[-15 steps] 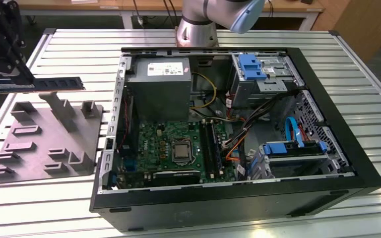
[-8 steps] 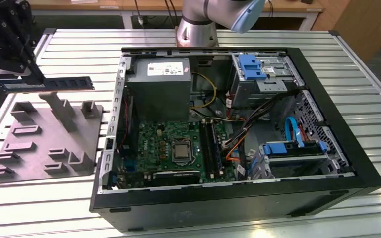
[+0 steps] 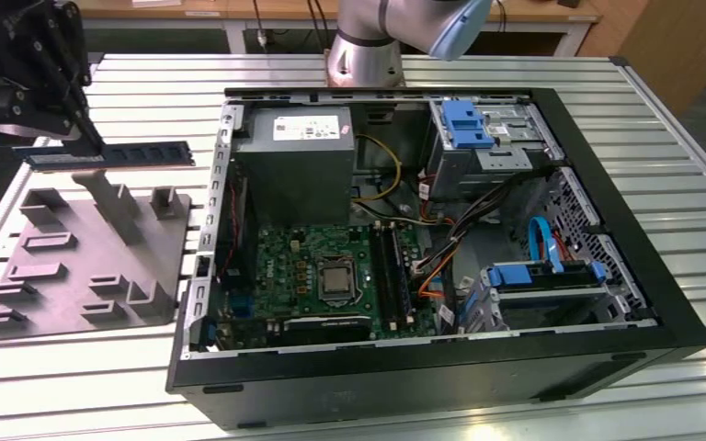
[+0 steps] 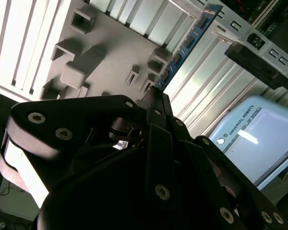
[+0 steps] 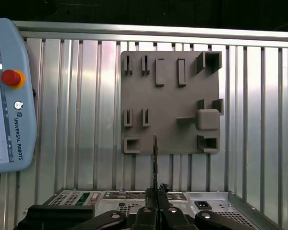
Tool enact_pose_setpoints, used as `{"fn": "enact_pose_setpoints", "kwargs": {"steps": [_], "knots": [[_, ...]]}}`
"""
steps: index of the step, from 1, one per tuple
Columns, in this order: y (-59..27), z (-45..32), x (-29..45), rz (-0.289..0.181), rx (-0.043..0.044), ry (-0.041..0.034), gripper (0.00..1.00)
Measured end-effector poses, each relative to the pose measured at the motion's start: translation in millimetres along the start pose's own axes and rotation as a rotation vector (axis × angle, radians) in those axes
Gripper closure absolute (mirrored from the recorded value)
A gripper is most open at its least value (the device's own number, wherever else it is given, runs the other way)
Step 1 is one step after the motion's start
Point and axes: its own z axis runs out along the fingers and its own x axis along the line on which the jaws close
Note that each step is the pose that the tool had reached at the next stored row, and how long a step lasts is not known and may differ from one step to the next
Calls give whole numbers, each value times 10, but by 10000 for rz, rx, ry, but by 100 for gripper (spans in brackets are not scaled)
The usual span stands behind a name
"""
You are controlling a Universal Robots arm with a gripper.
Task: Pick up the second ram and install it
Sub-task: 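Pick up the second ram and move it above second insertion slot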
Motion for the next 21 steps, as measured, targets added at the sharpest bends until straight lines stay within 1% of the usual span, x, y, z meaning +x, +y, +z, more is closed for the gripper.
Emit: {"fn": "enact_pose_setpoints", "kwargs": {"steps": [11,21], "knots": [[-307,-8,3,0,0,0,89],[-567,-15,6,-1,0,-1,89]]}}
